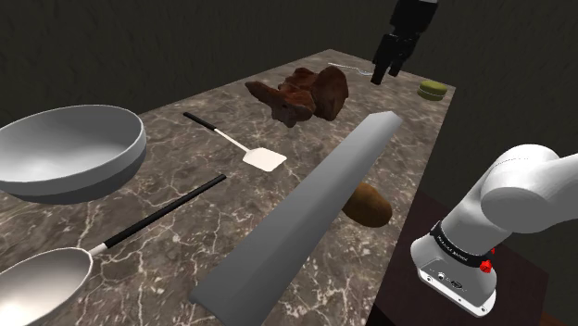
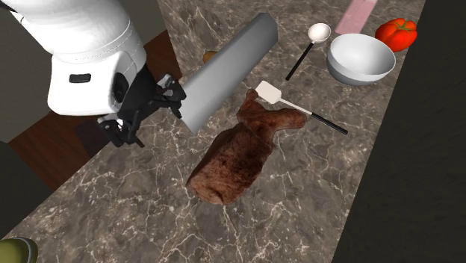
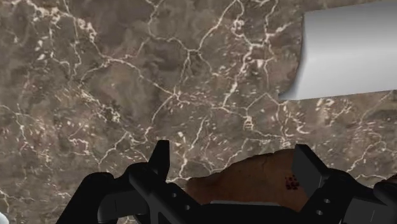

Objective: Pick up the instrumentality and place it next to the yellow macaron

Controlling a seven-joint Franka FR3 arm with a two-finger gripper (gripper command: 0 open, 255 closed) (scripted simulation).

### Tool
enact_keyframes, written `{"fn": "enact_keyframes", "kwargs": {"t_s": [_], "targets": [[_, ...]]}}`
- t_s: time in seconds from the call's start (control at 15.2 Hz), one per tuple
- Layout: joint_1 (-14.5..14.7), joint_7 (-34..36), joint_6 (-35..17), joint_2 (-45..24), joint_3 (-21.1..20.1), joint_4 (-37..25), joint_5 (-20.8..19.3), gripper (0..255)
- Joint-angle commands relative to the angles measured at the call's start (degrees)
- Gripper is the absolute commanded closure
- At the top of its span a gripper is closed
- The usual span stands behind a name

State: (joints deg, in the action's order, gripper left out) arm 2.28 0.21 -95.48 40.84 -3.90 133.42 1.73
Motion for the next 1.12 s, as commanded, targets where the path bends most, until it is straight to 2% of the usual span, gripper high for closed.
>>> {"fn": "enact_keyframes", "kwargs": {"t_s": [0.0,0.53,1.06], "targets": [[0.84,1.92,-1.05,-2.38,-2.00,-1.49,1.14,0],[3.52,9.56,-6.89,-13.12,-10.04,-7.03,3.77,0],[5.30,17.88,-11.16,-26.37,-17.80,-16.43,2.37,0]]}}
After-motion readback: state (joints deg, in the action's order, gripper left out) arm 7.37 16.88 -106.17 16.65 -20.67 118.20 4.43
